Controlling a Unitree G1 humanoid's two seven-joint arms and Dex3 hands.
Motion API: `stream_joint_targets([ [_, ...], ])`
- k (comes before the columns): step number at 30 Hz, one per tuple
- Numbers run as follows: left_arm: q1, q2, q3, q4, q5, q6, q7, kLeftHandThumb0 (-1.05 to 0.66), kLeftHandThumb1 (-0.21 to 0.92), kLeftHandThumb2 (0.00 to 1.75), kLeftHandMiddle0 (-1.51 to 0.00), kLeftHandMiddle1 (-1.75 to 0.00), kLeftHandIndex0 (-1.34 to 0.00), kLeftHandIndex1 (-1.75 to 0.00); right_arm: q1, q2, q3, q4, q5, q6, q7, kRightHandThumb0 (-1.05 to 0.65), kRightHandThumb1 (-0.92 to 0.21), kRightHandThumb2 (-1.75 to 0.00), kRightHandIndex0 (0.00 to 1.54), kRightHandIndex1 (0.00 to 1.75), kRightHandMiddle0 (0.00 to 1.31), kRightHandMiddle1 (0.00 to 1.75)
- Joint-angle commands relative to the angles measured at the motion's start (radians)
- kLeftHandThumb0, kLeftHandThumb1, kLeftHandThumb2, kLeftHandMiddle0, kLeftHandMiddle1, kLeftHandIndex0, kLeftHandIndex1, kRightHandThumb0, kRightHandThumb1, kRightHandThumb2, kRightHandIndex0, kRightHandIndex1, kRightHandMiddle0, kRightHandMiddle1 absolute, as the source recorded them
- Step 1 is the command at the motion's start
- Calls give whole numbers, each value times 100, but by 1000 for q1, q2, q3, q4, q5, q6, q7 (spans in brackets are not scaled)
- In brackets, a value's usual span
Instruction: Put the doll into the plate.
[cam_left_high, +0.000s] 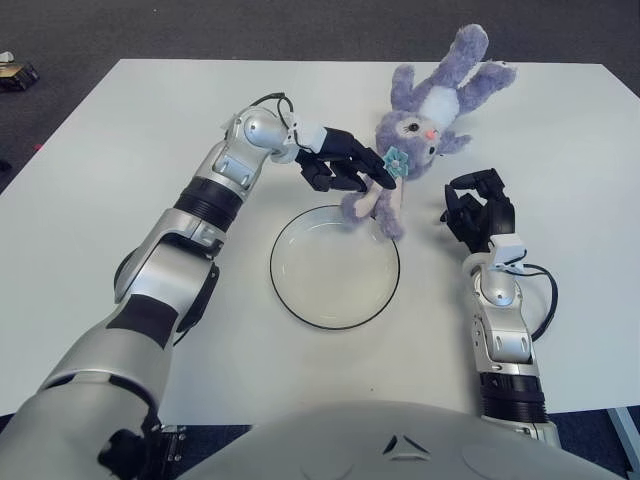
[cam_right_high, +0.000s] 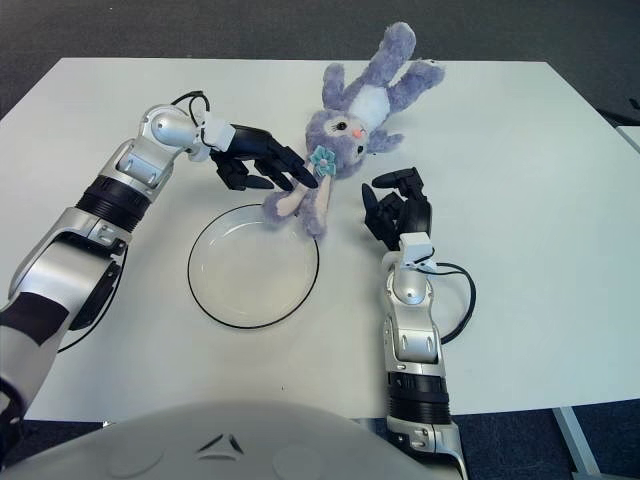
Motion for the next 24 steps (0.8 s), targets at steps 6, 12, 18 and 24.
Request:
stream_joint_targets([
  [6, 48, 2, -40, -157, 163, 281, 139, -65, 92, 71, -86, -5, -59, -14, 29, 3, -5, 42, -2, -16, 1, -35, -92, -39, 73, 175, 34, 161],
  [12, 60, 4, -44, -197, 171, 325, 145, -65, 92, 71, -87, -5, -59, -14, 29, 3, -5, 43, -2, -17, 2, -35, -92, -39, 73, 175, 34, 161],
  [18, 94, -11, -54, -335, 296, 609, 253, -63, 92, 61, -78, -37, -49, -32, 28, 1, -5, 43, -7, -16, -1, -35, -92, -39, 73, 175, 34, 161],
  [24, 105, -13, -68, -389, 326, 696, 263, -64, 92, 55, -55, -90, -28, -68, 28, 1, -5, 42, -8, -15, -1, -35, -92, -39, 73, 175, 34, 161],
])
